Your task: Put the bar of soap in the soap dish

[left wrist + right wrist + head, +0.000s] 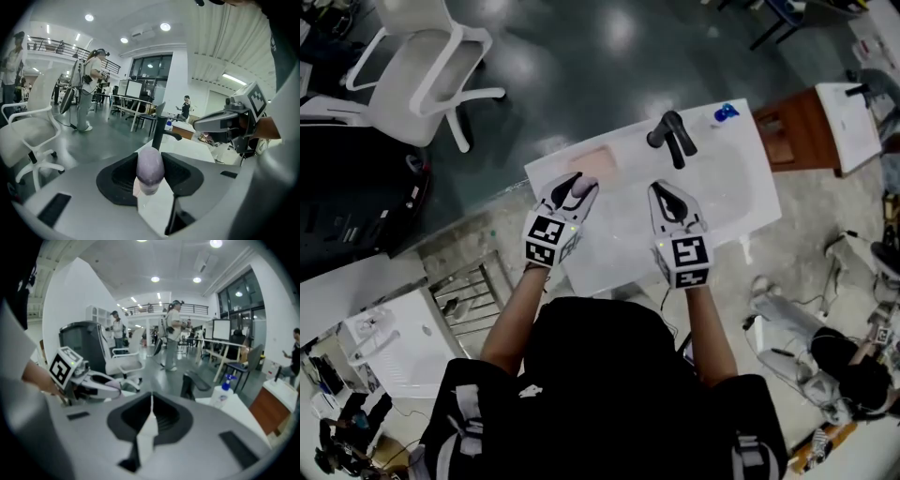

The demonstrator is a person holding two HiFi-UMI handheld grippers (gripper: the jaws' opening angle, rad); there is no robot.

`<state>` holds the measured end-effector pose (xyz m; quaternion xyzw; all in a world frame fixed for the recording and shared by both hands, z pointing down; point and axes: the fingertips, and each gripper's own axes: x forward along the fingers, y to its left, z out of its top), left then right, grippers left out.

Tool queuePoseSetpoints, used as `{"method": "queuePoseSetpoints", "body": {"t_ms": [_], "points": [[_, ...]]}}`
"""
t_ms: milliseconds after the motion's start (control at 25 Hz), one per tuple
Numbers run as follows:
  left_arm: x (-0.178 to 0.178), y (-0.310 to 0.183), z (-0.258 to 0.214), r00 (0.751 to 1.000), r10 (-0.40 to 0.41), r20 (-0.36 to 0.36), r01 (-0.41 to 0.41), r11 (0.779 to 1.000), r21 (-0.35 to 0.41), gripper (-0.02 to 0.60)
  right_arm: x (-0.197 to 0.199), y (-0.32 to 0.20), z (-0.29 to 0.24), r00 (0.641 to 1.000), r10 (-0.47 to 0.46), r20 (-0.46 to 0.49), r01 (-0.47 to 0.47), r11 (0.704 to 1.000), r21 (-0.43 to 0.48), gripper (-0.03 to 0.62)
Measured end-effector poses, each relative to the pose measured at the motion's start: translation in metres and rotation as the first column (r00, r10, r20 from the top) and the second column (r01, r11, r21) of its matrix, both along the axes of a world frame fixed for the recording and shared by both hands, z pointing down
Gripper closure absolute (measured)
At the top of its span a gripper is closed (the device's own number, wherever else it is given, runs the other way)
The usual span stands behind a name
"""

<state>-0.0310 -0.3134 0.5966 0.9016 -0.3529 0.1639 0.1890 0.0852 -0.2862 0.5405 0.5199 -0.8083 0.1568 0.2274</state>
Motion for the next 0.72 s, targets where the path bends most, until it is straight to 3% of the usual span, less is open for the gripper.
{"method": "queuePoseSetpoints", "body": {"t_ms": [720], "points": [[0.026,-0.056,0.038,0.997,-0.067,-0.034,0.065,0.997,-0.044,0.408,-0.001,0.014,0.042,1.0,-0.021,-0.019,0.018,0.993,-0.116,0.557]]}}
